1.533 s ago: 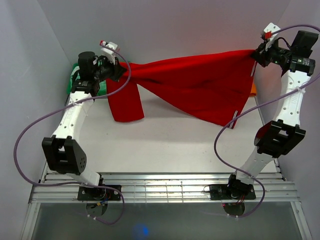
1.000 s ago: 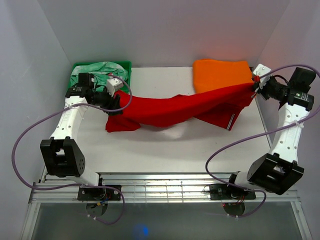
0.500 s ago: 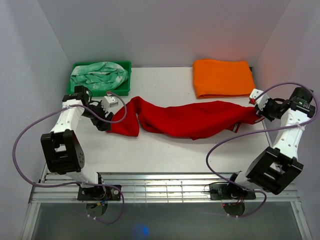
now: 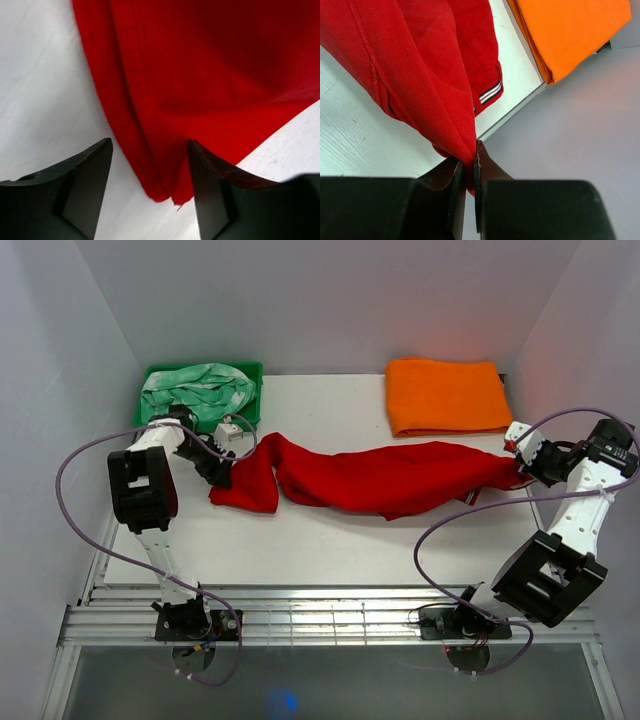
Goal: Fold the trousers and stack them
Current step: Flatten the trousers out
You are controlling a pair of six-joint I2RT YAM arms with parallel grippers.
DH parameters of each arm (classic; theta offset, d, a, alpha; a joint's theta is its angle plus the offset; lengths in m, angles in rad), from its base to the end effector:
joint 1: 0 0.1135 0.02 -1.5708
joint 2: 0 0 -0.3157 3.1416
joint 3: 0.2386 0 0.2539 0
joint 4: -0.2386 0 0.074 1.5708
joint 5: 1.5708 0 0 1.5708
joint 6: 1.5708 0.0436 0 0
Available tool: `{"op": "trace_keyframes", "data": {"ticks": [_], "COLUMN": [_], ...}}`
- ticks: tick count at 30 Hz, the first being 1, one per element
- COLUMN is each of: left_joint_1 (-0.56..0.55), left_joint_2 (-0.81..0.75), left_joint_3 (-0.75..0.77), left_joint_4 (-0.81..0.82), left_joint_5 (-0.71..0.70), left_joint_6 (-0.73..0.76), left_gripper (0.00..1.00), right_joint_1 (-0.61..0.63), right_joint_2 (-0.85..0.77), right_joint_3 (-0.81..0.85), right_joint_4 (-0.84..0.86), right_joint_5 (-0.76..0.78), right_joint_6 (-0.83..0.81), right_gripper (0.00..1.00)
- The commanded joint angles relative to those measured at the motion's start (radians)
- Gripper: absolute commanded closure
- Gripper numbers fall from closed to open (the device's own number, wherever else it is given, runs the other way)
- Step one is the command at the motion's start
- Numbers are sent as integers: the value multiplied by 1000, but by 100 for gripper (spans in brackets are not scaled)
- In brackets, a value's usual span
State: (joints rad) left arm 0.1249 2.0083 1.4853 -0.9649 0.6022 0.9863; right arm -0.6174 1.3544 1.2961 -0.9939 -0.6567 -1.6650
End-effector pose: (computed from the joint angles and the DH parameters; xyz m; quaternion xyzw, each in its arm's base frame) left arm 0.4065 0.0261 0.2187 0.4096 0.8619 -0.2309 0.1899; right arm 0.2240 -0.1264 0.3731 -0.5292 0.7509 -0.0908 0.3845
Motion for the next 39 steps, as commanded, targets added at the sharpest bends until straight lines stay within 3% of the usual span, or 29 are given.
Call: {"op": "trace_keyframes", "data": {"ticks": [1, 3, 6, 7, 10, 17, 19, 22, 24, 26, 31, 34, 39], "left_joint_1": [-31, -33, -33, -30, -1, 100, 116, 151, 183, 221, 286, 318, 366], "left_joint_2": [-5, 0, 15, 12, -8, -8, -22, -107, -207, -278, -451, -503, -577], "left_joint_3": [-19, -60, -83, -82, 17, 487, 541, 488, 335, 217, -145, -335, -627], "left_joint_4": [-23, -14, 1, 14, 71, 119, 147, 270, 405, 497, 476, 422, 367], "left_joint_5": [51, 54, 38, 21, -4, -102, -124, -137, -139, -121, -58, -64, -133], "left_joint_6": [12, 14, 2, -24, -84, -107, -95, -83, -81, -60, 139, 285, 535], "left_gripper": [30, 37, 67, 82, 100, 100, 100, 100, 100, 100, 100, 100, 100], "right_joint_1": [-21, -25, -27, -25, -34, -80, -100, -134, -169, -189, -257, -294, -321], "right_joint_2": [9, 12, 20, 26, 72, 209, 232, 223, 184, 134, -46, -116, -251], "right_joint_3": [54, 57, 63, 69, 135, 455, 532, 563, 545, 415, 38, -220, -541], "right_joint_4": [-8, -12, -8, 18, 58, 195, 231, 346, 341, 286, -90, -204, -275], "right_joint_5": [-15, -15, -20, -23, -38, -142, -185, -256, -334, -363, -264, -143, 110], "right_joint_6": [-21, -30, -35, -30, 29, 238, 273, 410, 406, 314, -482, -736, -996], "right_gripper": [92, 92, 92, 92, 92, 92, 92, 92, 92, 92, 92, 92, 92]}}
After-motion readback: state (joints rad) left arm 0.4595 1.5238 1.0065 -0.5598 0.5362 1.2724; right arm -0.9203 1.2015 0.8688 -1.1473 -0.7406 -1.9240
